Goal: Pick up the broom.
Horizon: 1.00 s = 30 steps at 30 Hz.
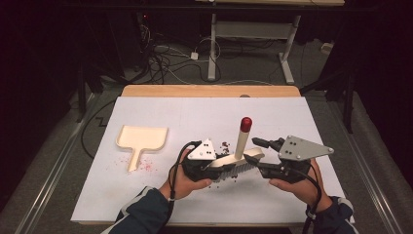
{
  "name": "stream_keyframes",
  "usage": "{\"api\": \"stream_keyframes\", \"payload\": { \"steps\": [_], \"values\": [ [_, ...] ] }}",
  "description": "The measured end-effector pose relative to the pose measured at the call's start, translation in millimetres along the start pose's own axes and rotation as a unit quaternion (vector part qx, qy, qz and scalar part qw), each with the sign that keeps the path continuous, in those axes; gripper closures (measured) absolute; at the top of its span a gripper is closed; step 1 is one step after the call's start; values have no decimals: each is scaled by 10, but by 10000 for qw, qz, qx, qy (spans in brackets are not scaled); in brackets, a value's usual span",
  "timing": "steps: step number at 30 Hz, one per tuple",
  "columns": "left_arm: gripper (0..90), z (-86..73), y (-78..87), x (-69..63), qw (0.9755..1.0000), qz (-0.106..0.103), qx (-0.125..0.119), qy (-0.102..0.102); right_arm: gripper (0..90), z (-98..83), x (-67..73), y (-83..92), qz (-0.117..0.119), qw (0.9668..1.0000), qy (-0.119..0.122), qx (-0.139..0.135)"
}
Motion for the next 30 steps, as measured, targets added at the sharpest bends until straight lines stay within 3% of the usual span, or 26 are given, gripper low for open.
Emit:
{"api": "stream_keyframes", "payload": {
  "steps": [2,6,7,8,10,11,12,13,15,20,23,25,26,28,30],
  "values": [
    [658,-17,26,-25,9997,-159,91,-166,422,-99,2,-26,318,9985,141,416],
    [658,-24,28,-102,9973,-473,258,-508,389,-247,55,-124,660,9933,381,872],
    [658,-25,21,-126,9963,-578,277,-576,385,-321,102,-194,948,9880,492,1111],
    [658,-25,9,-149,9952,-644,322,-668,385,-321,102,-194,948,9880,492,1111],
    [657,-31,-14,-187,9930,-742,411,-818,380,-413,135,-272,1141,9831,577,1307],
    [657,-36,-23,-198,9924,-778,452,-844,406,-501,172,-339,1402,9784,563,1414],
    [657,-43,-29,-204,9917,-827,489,-860,446,-538,194,-366,1525,9758,560,1465],
    [657,-49,-33,-208,9912,-850,511,-876,446,-538,194,-366,1525,9758,560,1465],
    [657,-57,-30,-203,9911,-896,506,-846,536,-616,221,-437,1739,9692,647,1617],
    [626,-59,-15,-185,9909,-913,500,-848,648,-623,254,-451,2002,9662,537,1531],
    [597,-53,0,-181,9916,-791,500,-895,666,-608,282,-453,1995,9664,547,1524],
    [538,-32,24,-164,9932,-470,511,-931,673,-597,274,-450,1917,9680,536,1528],
    [490,-20,51,-145,9944,-396,450,-865,673,-593,259,-441,1870,9689,547,1525],
    [357,4,127,-86,9970,-27,256,-733,674,-583,219,-416,1753,9717,500,1502],
    [310,22,210,-27,9972,303,138,-667,674,-574,163,-392,1557,9757,424,1479]
  ]
}}
Point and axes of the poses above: each handheld gripper's, and its own axes: y roughly backward along the jaws, z roughly out of its top, x roughly to its left, the point moved 5 cm from there along -y, roughly forward along the jaws
